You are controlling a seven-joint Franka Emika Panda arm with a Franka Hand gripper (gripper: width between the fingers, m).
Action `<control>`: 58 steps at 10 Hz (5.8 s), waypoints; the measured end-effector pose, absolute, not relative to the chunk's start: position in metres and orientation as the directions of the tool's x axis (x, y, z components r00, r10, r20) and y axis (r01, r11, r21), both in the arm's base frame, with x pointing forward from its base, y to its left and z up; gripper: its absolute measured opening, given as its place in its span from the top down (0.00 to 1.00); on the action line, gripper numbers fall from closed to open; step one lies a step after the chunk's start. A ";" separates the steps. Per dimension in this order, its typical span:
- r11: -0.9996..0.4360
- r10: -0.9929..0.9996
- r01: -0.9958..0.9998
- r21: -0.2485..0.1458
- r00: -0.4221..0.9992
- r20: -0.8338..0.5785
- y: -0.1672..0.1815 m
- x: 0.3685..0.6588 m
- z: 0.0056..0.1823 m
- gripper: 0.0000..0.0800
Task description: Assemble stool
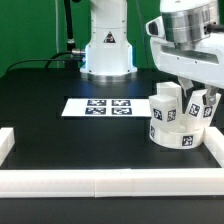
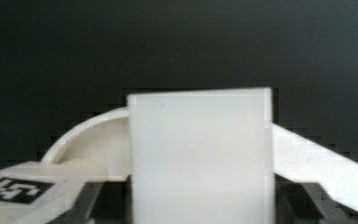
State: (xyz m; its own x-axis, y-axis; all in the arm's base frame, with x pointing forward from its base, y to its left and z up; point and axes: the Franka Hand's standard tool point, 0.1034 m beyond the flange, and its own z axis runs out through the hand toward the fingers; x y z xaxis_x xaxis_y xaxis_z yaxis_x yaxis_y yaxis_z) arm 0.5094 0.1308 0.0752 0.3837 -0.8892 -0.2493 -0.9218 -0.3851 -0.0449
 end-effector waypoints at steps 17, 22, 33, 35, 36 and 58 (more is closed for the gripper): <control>-0.336 -0.880 -0.934 -0.119 0.356 -0.315 0.134 0.514 0.103 0.19; -0.781 -0.524 -0.565 -0.266 0.825 -0.213 0.136 0.524 0.115 0.19; -0.781 0.593 0.596 -0.187 0.801 0.075 0.133 0.527 0.117 0.19; -0.610 0.781 0.784 -0.116 0.619 0.083 0.136 0.527 0.116 0.19; -0.547 0.826 0.830 -0.107 0.556 0.089 0.135 0.527 0.115 0.19; -0.252 0.961 0.966 -0.056 0.256 0.108 0.121 0.501 0.080 0.58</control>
Offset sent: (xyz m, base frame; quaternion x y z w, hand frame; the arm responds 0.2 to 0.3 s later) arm -0.0057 -0.0149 0.0010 0.0384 -0.0047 0.2319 0.9720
